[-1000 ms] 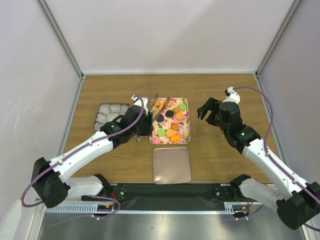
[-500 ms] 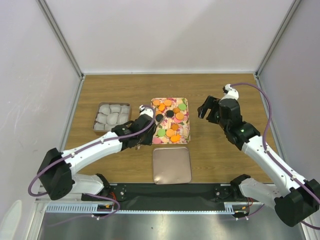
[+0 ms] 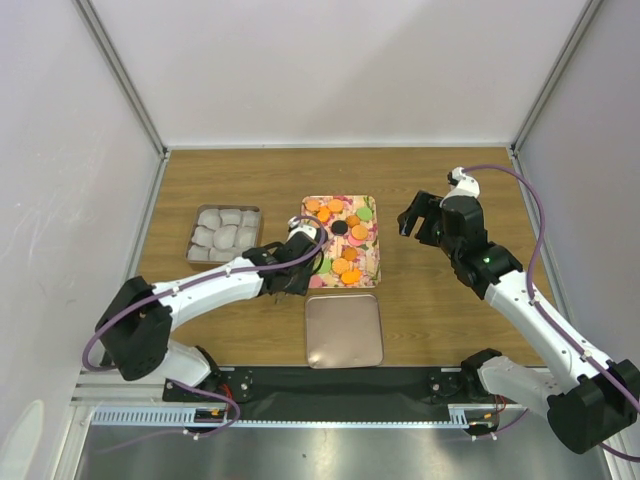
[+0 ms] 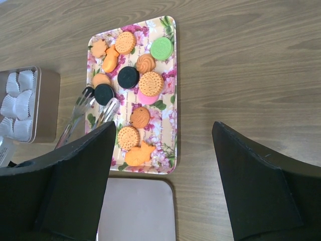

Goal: Pack the cookies

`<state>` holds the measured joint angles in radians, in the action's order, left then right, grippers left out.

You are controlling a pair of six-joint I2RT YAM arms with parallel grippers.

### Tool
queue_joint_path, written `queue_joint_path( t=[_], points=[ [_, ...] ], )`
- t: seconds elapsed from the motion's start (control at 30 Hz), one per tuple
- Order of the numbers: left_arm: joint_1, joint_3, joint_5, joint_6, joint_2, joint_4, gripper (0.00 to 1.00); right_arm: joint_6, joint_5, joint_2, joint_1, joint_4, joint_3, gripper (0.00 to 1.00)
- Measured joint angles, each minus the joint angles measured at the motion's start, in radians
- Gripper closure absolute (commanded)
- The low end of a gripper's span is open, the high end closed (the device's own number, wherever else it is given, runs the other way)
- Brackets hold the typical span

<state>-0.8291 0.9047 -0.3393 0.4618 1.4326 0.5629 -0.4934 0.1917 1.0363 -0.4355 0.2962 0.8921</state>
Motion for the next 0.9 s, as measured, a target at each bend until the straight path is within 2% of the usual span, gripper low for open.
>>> queue_joint_path(
  t=[0.4,0.63,0.9],
  points=[
    [0.000,0.021,-0.015,0.000,0.049,-0.013,0.53,0.005,-0.024,0.000,0.008,-0.002,0.000,0.18],
    [-0.002,0.029,-0.021,-0.003,0.052,-0.013,0.62,0.013,-0.035,0.000,0.010,-0.002,0.000,0.19],
    [-0.002,0.042,-0.016,-0.013,0.025,0.021,0.62,0.020,-0.036,0.000,0.011,-0.002,0.000,0.19]
  ],
)
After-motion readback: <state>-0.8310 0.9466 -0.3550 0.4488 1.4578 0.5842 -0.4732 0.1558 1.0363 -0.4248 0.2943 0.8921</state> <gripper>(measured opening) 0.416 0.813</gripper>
